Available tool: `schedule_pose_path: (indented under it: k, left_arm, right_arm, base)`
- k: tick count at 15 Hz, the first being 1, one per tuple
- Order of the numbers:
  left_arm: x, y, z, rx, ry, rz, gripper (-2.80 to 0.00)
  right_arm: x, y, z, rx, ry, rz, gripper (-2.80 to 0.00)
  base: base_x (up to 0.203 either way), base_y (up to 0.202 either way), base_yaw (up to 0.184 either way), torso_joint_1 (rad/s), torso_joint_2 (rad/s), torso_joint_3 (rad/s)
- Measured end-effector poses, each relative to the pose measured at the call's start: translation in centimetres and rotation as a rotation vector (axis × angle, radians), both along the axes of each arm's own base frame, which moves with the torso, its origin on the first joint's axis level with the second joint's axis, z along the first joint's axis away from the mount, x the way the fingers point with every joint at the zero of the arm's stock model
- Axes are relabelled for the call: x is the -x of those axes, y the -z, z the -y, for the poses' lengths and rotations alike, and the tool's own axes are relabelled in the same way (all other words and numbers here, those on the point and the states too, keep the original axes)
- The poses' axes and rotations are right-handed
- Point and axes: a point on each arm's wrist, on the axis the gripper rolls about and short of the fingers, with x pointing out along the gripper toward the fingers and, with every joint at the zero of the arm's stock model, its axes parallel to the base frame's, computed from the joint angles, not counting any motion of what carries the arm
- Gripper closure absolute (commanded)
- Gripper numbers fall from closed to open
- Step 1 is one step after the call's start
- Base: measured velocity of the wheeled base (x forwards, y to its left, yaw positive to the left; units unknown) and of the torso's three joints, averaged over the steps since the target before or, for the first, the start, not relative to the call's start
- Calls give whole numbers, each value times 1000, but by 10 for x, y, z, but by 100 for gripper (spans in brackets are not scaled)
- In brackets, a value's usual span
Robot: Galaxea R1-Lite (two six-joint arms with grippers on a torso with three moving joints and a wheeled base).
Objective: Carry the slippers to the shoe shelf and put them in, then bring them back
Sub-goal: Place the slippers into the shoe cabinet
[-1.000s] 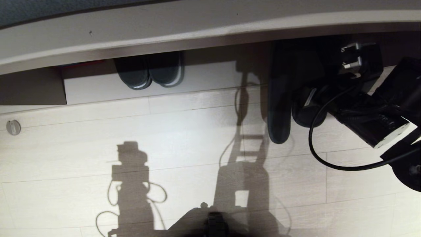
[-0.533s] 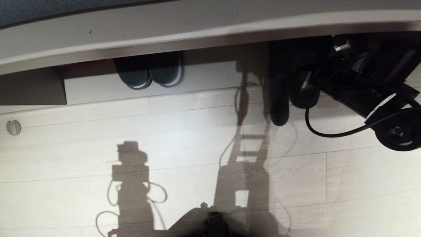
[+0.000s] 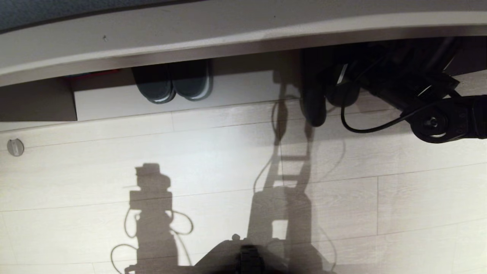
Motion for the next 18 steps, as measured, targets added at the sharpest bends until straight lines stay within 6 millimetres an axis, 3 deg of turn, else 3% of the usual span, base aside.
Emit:
schedule_pose_path:
  k: [2, 3, 11, 18]
  left_arm:
    - [0, 0, 0, 0, 0, 0, 0]
    - [0, 0, 0, 0, 0, 0, 0]
    - [0, 0, 0, 0, 0, 0, 0]
    - [0, 0, 0, 1, 0, 0, 0]
  right_arm:
    - [-5, 0, -1, 9, 0, -9, 0]
    - [-7, 0, -2, 14, 2, -8, -280]
    - [-7, 4, -2, 20, 13, -14, -280]
    - [8, 10, 0, 38, 17, -42, -280]
  base:
    - [0, 0, 0, 0, 0, 0]
    - [0, 0, 0, 0, 0, 0]
    - [0, 0, 0, 0, 0, 0]
    - [0, 0, 0, 0, 0, 0]
